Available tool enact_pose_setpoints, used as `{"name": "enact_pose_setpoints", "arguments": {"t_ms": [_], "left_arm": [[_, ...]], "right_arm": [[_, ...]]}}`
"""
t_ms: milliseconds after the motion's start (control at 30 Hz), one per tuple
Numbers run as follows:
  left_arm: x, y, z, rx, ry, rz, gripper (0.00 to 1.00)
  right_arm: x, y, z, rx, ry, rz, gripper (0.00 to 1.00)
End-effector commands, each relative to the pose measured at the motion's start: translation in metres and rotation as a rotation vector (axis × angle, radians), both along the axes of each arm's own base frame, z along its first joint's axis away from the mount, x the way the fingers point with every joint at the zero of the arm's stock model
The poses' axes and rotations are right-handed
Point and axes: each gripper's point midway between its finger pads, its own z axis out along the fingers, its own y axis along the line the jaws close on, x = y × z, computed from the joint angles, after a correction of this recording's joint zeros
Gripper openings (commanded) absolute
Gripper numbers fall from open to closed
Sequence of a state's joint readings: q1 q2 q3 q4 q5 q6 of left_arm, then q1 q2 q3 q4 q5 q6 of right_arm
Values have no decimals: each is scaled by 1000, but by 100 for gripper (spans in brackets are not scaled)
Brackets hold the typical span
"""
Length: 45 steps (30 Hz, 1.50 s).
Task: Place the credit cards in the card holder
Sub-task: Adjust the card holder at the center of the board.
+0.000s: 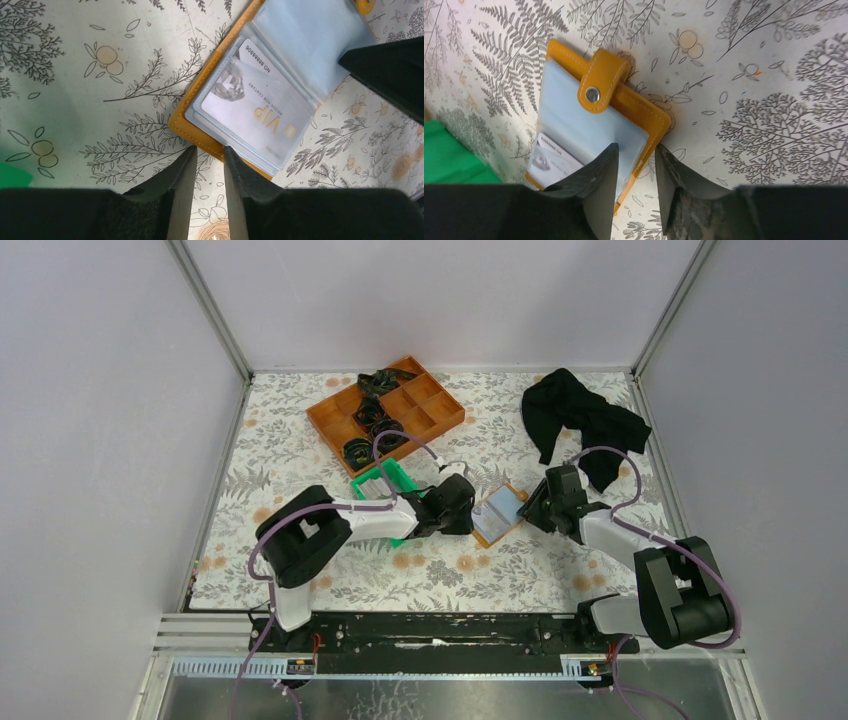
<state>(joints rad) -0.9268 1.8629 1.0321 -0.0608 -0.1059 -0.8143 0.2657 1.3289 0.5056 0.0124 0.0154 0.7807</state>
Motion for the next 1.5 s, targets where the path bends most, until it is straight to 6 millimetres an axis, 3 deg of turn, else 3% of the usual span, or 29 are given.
{"name": "enact_pose_setpoints", "arguments": {"t_ms": [0,200,533,833,1100,1267,1467], "left_arm": [[-44,67,-80,290,197,-27,35],[-47,70,-85,300,210,-31,35],[-53,78,-88,315,220,-33,35],[-50,84,-77,308,201,-3,39],[-60,85,-69,228,211,19,39],[-69,67,-68,91,247,28,40],[-65,38,-45,-131,264,79,52]], "right_arm": [[-25,8,-15,38,95,54,38],[-20,10,-10,31,63,84,30],[-13,11,-10,24,36,103,1],[-1,12,22,12,-46,128,0],[7,15,47,38,-85,102,0],[6,20,50,74,-63,89,0],[-3,22,50,105,-38,79,0]]}}
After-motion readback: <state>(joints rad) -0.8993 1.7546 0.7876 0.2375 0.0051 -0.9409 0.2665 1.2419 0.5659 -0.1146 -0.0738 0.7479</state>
